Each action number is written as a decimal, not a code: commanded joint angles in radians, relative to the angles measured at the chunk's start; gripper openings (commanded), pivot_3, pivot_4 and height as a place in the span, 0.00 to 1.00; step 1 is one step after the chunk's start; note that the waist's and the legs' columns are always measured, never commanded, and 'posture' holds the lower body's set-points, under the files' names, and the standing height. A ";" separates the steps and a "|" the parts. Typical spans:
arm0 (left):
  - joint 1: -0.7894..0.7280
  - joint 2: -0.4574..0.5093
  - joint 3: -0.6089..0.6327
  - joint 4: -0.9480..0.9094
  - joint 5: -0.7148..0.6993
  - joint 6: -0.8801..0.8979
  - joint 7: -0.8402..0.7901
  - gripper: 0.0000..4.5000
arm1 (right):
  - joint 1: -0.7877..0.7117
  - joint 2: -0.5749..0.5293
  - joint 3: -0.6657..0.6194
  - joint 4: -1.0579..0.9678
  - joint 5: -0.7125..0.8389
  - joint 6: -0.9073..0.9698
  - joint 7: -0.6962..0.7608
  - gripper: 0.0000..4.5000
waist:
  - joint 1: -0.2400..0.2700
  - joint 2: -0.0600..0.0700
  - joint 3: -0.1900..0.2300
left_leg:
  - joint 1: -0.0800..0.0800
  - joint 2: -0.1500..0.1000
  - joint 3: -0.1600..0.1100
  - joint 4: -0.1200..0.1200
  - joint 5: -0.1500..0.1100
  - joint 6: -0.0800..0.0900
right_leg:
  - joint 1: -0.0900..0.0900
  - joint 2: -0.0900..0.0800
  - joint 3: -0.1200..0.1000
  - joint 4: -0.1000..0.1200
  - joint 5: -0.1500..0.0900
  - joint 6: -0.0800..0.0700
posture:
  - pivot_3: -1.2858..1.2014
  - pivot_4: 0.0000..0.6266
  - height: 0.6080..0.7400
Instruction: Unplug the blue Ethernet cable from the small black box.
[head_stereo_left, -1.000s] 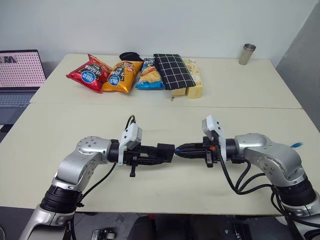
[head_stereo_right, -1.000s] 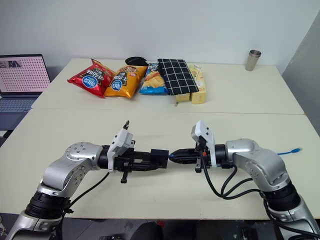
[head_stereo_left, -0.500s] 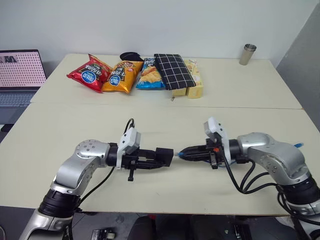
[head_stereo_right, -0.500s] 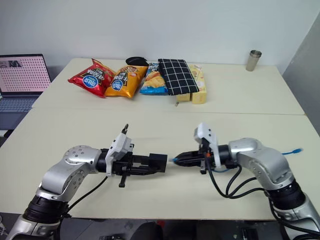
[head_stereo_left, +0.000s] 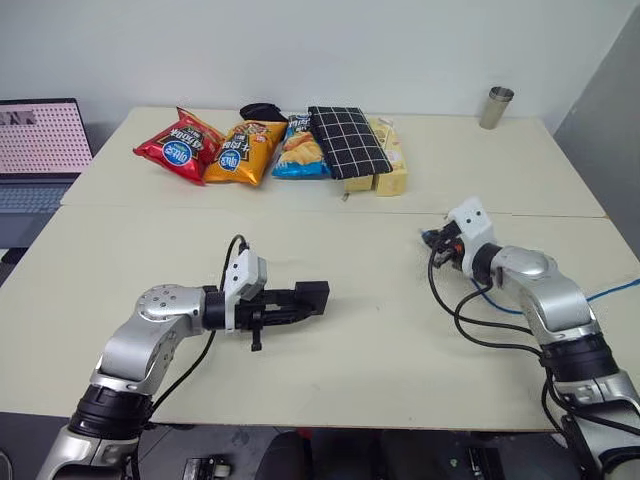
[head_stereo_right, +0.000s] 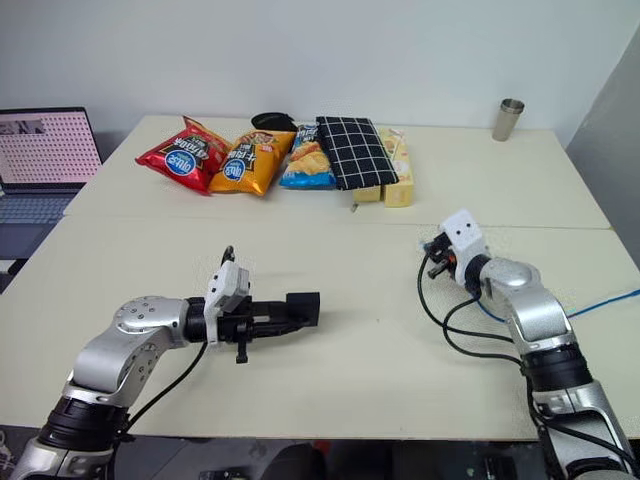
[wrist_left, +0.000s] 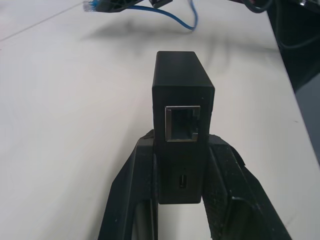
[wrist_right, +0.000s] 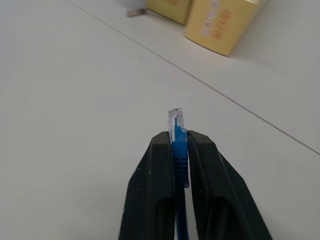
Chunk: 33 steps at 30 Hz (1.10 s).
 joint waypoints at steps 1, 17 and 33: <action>-0.049 -0.030 0.034 0.022 0.028 -0.034 0.073 0.17 | -0.013 0.009 -0.040 -0.015 -0.012 -0.032 0.002 0.31 | -0.002 0.000 0.000 | 0.000 0.000 0.001 0.000 0.000 0.000 | 0.000 0.000 0.000 0.000 0.000 0.000 | 0.52 0.24 1.00; -0.210 -0.223 0.172 0.485 0.282 -0.413 0.621 0.17 | 0.094 -0.086 -0.094 -0.540 0.354 0.168 0.318 0.81 | 0.000 0.000 0.000 | 0.000 0.000 0.000 0.001 0.000 0.000 | 0.000 0.000 0.000 0.001 0.000 0.000 | 0.52 0.24 1.00; -0.123 -0.291 0.221 0.523 0.237 -0.412 0.658 0.71 | 0.076 -0.058 -0.056 -0.573 0.352 0.213 0.294 0.82 | 0.000 -0.001 0.000 | 0.000 0.000 0.000 0.001 0.000 0.000 | -0.001 0.000 -0.001 0.002 0.000 0.000 | 0.52 0.24 1.00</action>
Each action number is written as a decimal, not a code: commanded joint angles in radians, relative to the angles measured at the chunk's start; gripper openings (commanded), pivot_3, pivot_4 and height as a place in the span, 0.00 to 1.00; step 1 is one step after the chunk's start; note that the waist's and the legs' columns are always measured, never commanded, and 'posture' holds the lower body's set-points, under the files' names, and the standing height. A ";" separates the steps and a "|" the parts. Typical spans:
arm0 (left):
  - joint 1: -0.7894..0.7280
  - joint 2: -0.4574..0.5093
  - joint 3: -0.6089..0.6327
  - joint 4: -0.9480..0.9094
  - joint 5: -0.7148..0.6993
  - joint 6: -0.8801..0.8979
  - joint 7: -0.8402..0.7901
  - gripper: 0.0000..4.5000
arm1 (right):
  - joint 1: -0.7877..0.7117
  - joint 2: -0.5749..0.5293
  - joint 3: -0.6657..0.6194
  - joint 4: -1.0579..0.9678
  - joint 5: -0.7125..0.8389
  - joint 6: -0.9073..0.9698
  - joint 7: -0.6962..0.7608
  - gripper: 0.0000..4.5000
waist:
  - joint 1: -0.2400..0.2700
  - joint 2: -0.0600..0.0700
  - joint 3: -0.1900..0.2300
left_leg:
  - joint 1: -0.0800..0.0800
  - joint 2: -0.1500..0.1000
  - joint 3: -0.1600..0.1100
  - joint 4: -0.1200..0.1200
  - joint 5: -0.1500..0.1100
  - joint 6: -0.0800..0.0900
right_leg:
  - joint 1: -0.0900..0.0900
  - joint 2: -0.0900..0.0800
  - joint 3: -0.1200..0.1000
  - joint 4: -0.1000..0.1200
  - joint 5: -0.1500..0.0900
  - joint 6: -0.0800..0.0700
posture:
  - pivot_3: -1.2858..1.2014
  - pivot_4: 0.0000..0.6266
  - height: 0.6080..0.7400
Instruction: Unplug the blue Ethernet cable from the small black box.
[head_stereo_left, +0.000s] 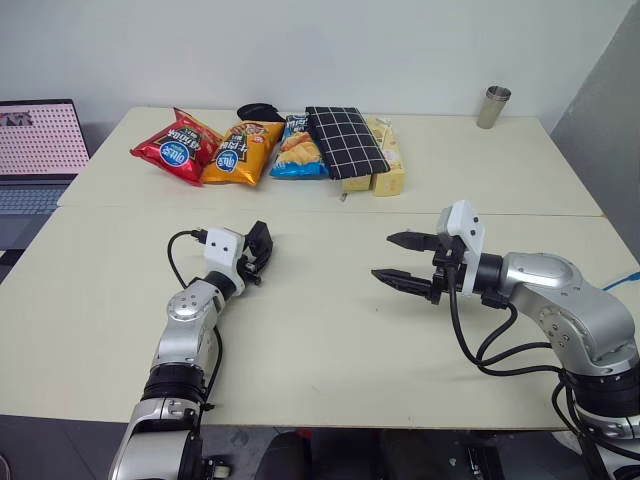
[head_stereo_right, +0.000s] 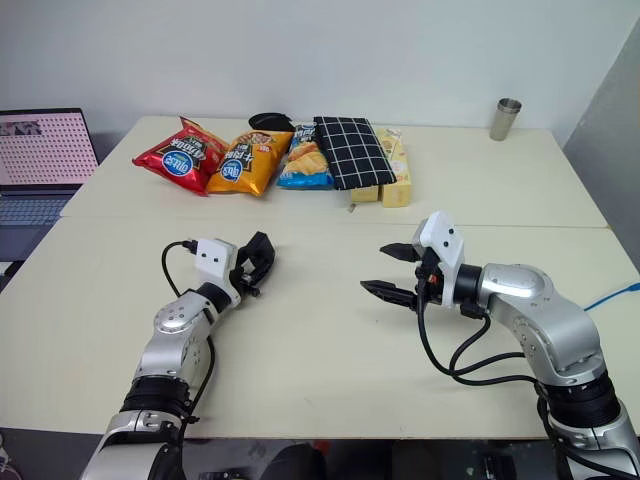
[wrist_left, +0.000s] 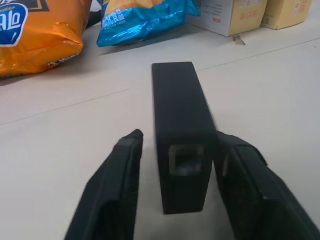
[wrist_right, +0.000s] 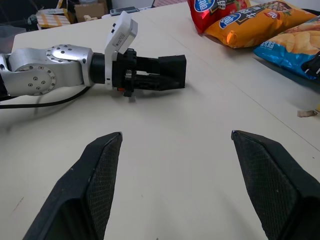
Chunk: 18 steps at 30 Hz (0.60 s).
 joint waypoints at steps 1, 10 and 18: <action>0.028 0.017 0.031 -0.065 -0.033 0.036 -0.011 0.77 | -0.021 0.000 -0.009 -0.041 0.017 0.003 -0.003 0.82 | 0.000 0.000 0.000 | 0.000 0.000 0.000 0.000 0.000 0.000 | 0.000 0.000 0.000 0.000 0.000 0.000 | 0.52 0.24 1.00; 0.199 0.115 0.021 -0.363 -0.014 0.205 -0.032 0.98 | 0.011 -0.016 -0.019 -0.053 0.011 0.007 0.001 0.82 | -0.002 0.000 0.000 | 0.000 0.001 0.000 -0.001 0.000 0.000 | 0.000 0.000 0.000 0.000 0.000 0.000 | 0.52 0.24 1.00; 0.317 0.325 0.112 -0.693 -0.126 0.405 -0.168 0.98 | 0.117 -0.123 -0.179 -0.046 0.060 -0.012 0.064 0.82 | 0.003 0.000 0.000 | 0.000 0.000 -0.001 0.000 -0.001 0.001 | 0.002 -0.001 0.000 -0.001 0.000 0.000 | 0.52 0.24 1.00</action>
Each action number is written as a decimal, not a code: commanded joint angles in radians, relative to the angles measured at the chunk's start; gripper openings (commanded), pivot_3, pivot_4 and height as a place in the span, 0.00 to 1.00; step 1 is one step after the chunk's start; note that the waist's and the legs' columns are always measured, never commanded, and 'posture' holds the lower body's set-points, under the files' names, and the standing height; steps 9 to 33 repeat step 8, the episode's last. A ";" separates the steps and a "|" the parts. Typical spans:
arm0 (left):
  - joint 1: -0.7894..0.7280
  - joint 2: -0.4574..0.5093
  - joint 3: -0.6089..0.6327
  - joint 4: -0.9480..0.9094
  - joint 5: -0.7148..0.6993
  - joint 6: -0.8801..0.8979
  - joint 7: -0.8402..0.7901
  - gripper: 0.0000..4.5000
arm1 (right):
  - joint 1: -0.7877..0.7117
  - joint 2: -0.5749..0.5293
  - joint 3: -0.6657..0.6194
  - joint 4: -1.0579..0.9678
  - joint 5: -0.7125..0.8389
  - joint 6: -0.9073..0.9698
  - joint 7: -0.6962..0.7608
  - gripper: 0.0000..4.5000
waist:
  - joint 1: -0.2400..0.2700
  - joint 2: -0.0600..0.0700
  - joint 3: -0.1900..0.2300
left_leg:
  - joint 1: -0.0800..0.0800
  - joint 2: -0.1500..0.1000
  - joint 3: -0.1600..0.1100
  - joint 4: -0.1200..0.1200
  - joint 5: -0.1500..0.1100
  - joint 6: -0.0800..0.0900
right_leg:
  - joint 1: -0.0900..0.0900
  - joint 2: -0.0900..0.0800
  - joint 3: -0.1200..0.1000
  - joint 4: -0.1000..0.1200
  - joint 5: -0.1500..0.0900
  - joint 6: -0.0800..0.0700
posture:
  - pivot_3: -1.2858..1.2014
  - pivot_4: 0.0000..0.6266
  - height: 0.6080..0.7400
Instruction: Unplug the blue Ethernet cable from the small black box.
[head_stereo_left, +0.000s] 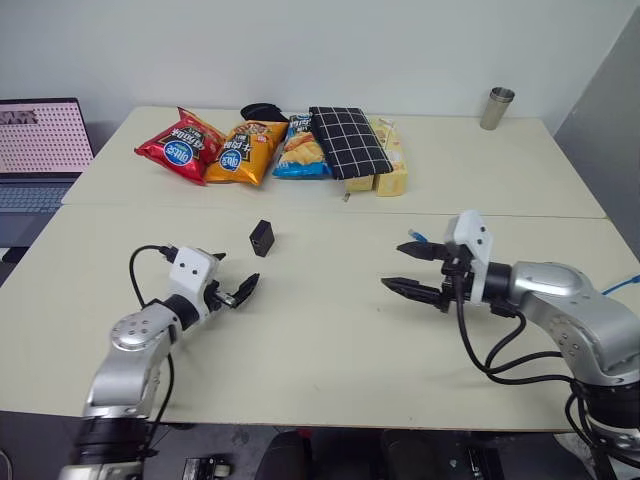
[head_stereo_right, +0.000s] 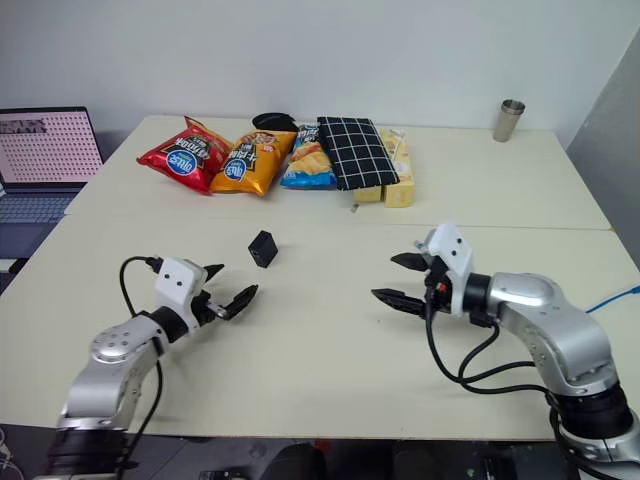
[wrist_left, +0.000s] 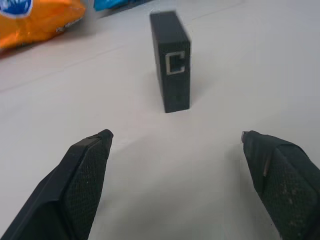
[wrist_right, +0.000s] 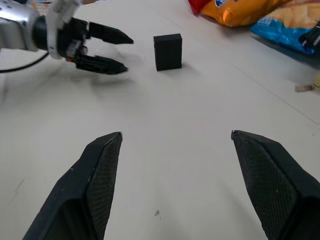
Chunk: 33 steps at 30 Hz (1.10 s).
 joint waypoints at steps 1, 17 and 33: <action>0.006 0.094 0.092 -0.124 -0.080 0.077 -0.072 0.98 | 0.031 -0.064 -0.112 -0.014 0.030 -0.036 0.046 0.82 | -0.001 0.000 0.000 | 0.000 0.000 0.000 0.000 -0.001 0.002 | 0.000 0.000 0.000 0.000 0.000 0.000 | 0.52 0.24 1.00; 0.008 0.185 0.116 -0.167 -0.126 0.148 -0.155 0.98 | 0.052 -0.113 -0.148 0.060 0.010 -0.085 0.077 0.82 | -0.003 0.000 0.000 | 0.002 0.000 0.000 -0.001 -0.001 0.002 | 0.001 0.001 0.000 0.000 0.000 0.000 | 0.52 0.24 1.00; 0.008 0.185 0.116 -0.167 -0.126 0.148 -0.155 0.98 | 0.052 -0.113 -0.148 0.060 0.010 -0.085 0.077 0.82 | -0.003 0.000 0.000 | 0.002 0.000 0.000 -0.001 -0.001 0.002 | 0.001 0.001 0.000 0.000 0.000 0.000 | 0.52 0.24 1.00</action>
